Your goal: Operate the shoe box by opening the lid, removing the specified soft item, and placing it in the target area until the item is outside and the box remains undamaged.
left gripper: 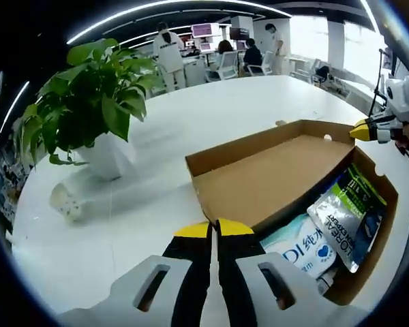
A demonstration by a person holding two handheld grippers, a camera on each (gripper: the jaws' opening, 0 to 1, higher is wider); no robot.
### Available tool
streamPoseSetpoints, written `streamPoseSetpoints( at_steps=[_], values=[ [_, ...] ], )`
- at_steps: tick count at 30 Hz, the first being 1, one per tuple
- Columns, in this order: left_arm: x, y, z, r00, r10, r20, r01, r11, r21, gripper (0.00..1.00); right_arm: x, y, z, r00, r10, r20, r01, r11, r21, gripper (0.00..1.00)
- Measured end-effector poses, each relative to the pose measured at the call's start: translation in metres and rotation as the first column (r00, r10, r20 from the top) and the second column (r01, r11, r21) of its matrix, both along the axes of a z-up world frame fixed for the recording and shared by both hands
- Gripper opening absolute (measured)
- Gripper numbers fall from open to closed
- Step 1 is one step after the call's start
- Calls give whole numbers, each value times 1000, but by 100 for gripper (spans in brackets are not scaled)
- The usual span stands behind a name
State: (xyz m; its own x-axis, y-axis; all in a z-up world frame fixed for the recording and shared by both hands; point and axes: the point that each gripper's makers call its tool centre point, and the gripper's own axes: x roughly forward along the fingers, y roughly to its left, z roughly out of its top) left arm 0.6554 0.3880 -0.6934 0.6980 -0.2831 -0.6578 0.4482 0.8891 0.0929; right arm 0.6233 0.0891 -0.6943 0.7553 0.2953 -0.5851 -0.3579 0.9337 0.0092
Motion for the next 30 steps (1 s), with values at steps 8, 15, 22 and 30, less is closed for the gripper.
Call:
streamPoseSetpoints(
  at_steps=[8,15,22,30],
  values=[
    [-1,2,-1,997,59,-50,-62,997,-50,1,2,0,-3,999,-15,-39,16,1000,20,0],
    [-3,3,0,995,89,-41,-92,992,-81,1,-3,2,-1,999,-5,-34,5,1000,7,0],
    [-6,3,3,996,84,-31,-87,990,-108,2,-9,3,3,1000,15,-18,-15,1000,-11,0],
    [-11,0,13,998,67,-1,-66,994,-89,7,-14,0,11,999,27,18,-26,1000,-10,3]
  ],
)
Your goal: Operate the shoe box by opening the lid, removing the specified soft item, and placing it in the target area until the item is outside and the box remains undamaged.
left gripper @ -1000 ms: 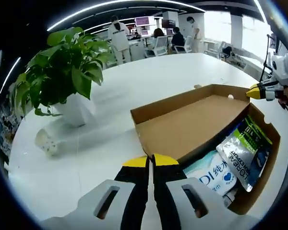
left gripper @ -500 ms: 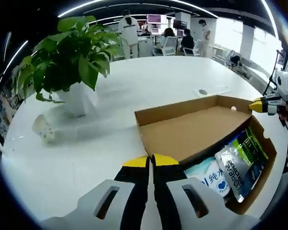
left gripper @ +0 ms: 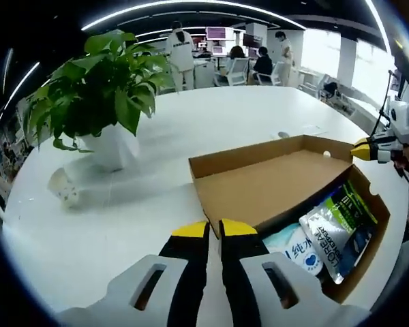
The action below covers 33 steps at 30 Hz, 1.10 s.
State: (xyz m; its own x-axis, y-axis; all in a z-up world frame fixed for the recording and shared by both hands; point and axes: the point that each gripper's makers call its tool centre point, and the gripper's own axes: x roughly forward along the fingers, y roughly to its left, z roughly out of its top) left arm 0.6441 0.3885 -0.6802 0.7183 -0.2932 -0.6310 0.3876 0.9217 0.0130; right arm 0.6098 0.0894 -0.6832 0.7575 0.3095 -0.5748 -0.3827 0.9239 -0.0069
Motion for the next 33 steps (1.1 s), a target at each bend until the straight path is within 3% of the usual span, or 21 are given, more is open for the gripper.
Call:
streamPoseSetpoints(
  at_steps=[11,19,33],
  values=[
    [-19,-10,11,999,-22,48,21,1000,16,11,-14,6,19,998,28,55,-30,998,50,6],
    [-42,-21,16,997,-58,59,57,998,31,14,-28,14,13,997,65,29,-66,997,49,8],
    [-76,-43,6,988,-151,10,151,988,39,20,-42,34,3,991,134,-24,-132,990,47,16]
  ],
)
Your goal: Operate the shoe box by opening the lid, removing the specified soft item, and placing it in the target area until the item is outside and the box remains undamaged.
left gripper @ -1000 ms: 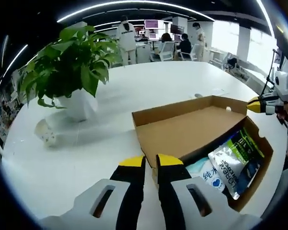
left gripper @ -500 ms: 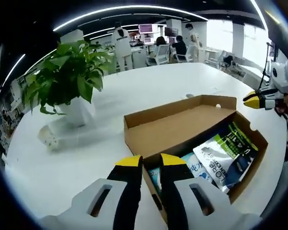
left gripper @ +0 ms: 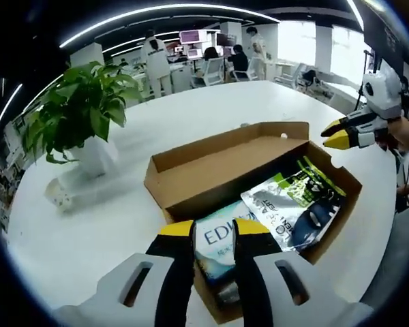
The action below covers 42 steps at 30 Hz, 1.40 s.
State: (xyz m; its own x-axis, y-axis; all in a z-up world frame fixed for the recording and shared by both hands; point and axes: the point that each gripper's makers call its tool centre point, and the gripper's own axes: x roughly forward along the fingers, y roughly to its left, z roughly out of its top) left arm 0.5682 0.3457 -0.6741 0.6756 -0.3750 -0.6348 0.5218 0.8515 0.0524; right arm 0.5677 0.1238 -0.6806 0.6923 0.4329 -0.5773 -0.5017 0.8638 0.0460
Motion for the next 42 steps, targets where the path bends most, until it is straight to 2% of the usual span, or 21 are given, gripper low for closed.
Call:
streamPoseSetpoints(
  at_steps=[3,14,19,22,29,32,42],
  values=[
    [-6,-4,-2,1000,-7,-13,7,1000,-10,21,-2,4,-3,1000,14,-13,-14,1000,-5,16],
    [-35,-21,-20,993,-41,-111,35,998,-49,22,-2,20,-19,993,45,-108,-50,997,-51,26],
    [-44,-28,-23,986,-50,-157,38,996,-83,22,2,25,-23,992,40,-120,-48,996,-69,29],
    [-51,-32,-31,976,-72,-204,56,995,-82,22,6,24,-28,991,30,-131,-41,996,-80,31],
    [-62,-37,-43,959,-84,-271,59,993,-98,22,10,29,-35,991,47,-127,-61,992,-109,32],
    [-64,-39,-47,952,-86,-295,54,992,-113,22,12,31,-38,991,58,-123,-74,988,-133,32],
    [-65,-48,-51,937,-92,-337,31,982,-185,21,13,39,-46,985,79,-153,-96,989,-111,32]
  ],
)
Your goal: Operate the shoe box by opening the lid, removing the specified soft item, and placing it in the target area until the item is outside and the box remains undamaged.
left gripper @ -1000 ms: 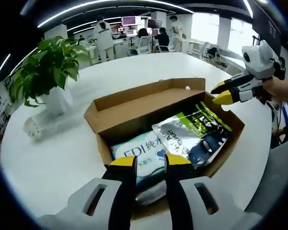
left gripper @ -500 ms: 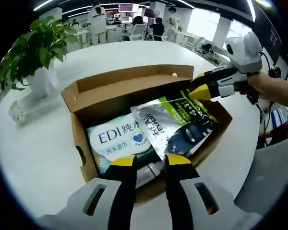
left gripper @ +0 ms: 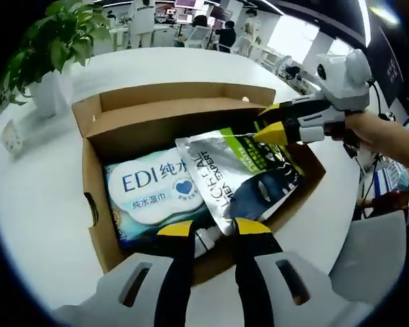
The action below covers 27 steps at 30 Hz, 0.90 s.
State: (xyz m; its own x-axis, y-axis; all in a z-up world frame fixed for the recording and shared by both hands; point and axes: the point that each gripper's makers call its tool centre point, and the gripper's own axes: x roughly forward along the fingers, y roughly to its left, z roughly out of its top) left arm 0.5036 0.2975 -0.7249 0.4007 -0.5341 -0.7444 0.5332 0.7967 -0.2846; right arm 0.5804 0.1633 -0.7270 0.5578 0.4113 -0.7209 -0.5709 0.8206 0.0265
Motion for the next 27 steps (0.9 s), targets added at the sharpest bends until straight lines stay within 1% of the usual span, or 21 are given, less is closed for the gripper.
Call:
streamPoseSetpoints(
  at_steps=[4,6,11,12,16,18,19,20,22,27],
  values=[
    [0,-4,-2,1000,4,-16,-4,1000,-23,20,1,1,0,1000,-6,-4,6,1000,8,32],
    [0,-7,-5,999,11,-34,-12,999,-40,18,2,0,0,1000,-8,-4,8,1000,14,32],
    [0,-13,-6,999,-2,-42,-1,998,-70,15,1,-1,2,1000,-25,-15,26,998,57,31],
    [1,-13,-7,999,-6,-40,3,998,-68,15,2,-1,2,999,-25,-20,26,998,62,31],
    [2,-11,-6,998,8,-61,-13,996,-88,13,1,-1,4,999,-25,-28,27,996,83,30],
    [3,-9,-5,999,8,-47,-12,997,-80,8,2,-3,6,999,-34,-32,36,995,96,27],
    [5,-7,-3,999,14,-36,-17,997,-73,2,2,-4,6,999,-36,-32,40,994,104,26],
    [5,-7,-1,999,30,-44,-34,996,-87,1,0,-5,7,999,-39,-34,42,993,107,23],
    [4,-7,-2,999,25,-46,-29,996,-80,1,-1,-8,7,999,-36,-27,39,993,109,18],
    [3,-8,-2,999,34,-38,-37,997,-75,0,0,-10,9,998,-54,-32,58,988,141,13]
  ],
)
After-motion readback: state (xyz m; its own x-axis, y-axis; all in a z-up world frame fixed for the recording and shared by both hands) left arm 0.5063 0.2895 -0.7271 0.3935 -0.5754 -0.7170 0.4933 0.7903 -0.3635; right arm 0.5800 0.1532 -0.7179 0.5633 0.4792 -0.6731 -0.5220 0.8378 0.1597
